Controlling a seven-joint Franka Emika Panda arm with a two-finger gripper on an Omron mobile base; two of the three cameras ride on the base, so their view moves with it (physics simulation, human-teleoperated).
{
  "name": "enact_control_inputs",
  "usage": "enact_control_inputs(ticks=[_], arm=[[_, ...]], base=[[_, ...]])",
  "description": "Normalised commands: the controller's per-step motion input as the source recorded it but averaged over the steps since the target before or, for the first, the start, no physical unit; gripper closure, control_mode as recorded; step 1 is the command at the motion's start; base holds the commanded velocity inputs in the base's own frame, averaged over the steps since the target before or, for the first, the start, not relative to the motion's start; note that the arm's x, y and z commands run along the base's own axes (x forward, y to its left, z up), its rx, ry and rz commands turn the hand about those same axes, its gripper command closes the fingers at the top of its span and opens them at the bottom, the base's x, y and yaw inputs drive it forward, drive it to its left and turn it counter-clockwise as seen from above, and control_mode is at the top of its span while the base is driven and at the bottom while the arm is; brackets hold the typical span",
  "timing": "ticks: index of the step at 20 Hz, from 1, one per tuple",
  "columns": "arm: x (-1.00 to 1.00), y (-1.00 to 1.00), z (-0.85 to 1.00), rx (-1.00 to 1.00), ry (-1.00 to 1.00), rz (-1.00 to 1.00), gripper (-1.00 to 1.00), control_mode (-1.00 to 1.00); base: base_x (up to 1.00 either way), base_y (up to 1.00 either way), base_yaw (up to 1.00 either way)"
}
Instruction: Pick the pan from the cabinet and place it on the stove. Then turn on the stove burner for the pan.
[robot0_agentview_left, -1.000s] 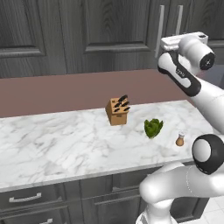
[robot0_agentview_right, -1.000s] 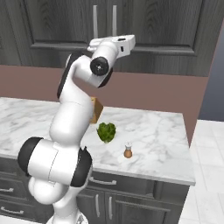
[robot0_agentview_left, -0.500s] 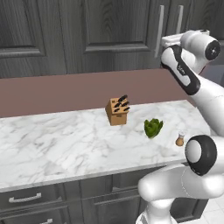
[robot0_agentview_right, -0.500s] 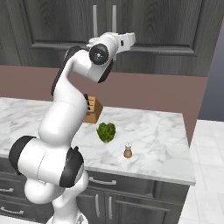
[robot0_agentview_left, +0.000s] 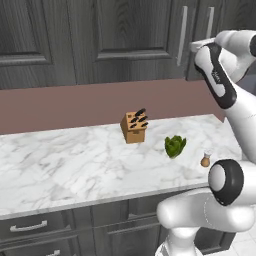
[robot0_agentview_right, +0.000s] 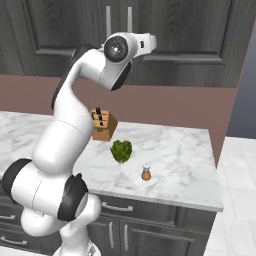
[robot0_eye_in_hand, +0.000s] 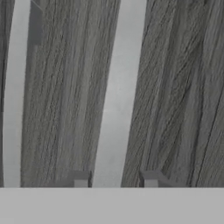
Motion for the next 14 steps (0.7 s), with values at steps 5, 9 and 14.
enact_control_inputs(ticks=[5,9,14], arm=[[-0.36,-0.2,-0.11,0.0,0.15,0.05,1.0,-1.0],[-0.46,-0.39,-0.24,0.0,0.09,0.07,1.0,-1.0],[-0.56,-0.6,-0.38,0.01,0.02,0.05,1.0,-1.0]], base=[[0.0,0.0,0.0],[0.0,0.0,0.0],[0.0,0.0,0.0]])
